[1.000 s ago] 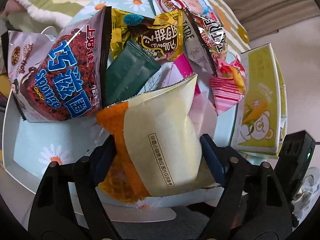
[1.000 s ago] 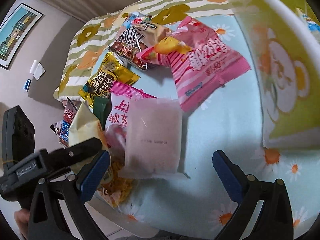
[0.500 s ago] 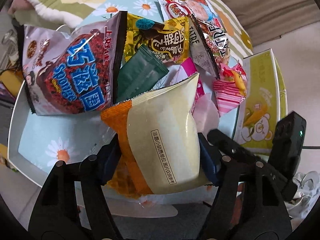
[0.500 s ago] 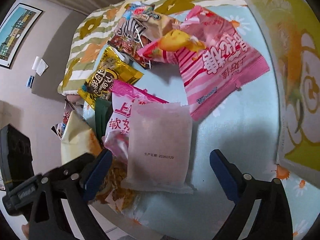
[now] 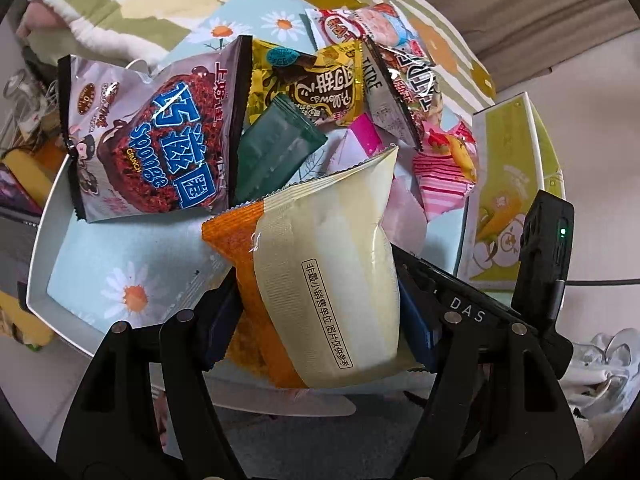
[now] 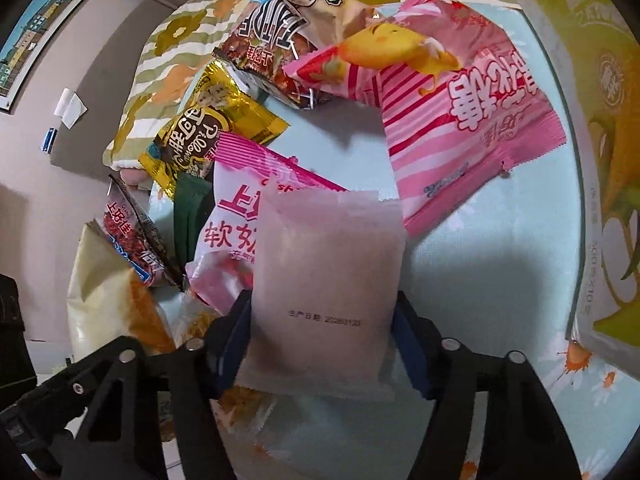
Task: Organize snacks
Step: 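Grasp the orange-cream wafer pack with left tool while right tool grasps pink pastry pack, then carry both packs over the box and release them inside with both tools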
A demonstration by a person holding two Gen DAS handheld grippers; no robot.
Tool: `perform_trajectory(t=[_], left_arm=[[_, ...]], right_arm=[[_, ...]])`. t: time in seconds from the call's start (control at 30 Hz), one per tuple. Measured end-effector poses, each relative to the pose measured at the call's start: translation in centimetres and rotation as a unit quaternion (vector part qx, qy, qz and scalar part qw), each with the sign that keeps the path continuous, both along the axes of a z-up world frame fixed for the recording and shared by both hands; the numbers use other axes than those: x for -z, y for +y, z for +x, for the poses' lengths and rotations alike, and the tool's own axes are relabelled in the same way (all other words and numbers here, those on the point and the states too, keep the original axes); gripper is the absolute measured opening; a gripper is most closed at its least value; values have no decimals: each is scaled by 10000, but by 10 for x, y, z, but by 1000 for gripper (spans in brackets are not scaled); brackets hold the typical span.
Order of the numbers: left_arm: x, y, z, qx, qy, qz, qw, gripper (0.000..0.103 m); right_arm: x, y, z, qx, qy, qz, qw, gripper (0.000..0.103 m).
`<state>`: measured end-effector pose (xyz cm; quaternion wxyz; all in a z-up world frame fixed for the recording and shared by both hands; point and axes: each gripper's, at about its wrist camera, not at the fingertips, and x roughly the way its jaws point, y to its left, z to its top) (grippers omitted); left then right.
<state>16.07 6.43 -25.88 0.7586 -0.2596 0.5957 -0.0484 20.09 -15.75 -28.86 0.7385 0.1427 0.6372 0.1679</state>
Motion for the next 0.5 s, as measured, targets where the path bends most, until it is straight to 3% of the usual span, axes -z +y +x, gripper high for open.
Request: perform_trajectory(t=[0.23, 0.5], left_arm=[[-13, 1, -7, 80, -166, 13, 9998, 68], [-47, 5, -16, 205, -596, 31, 9980, 68]], right_arm=[[-11, -4, -11, 49, -138, -29, 9999, 59], [-46, -3, -26, 127, -587, 207, 9980, 59]])
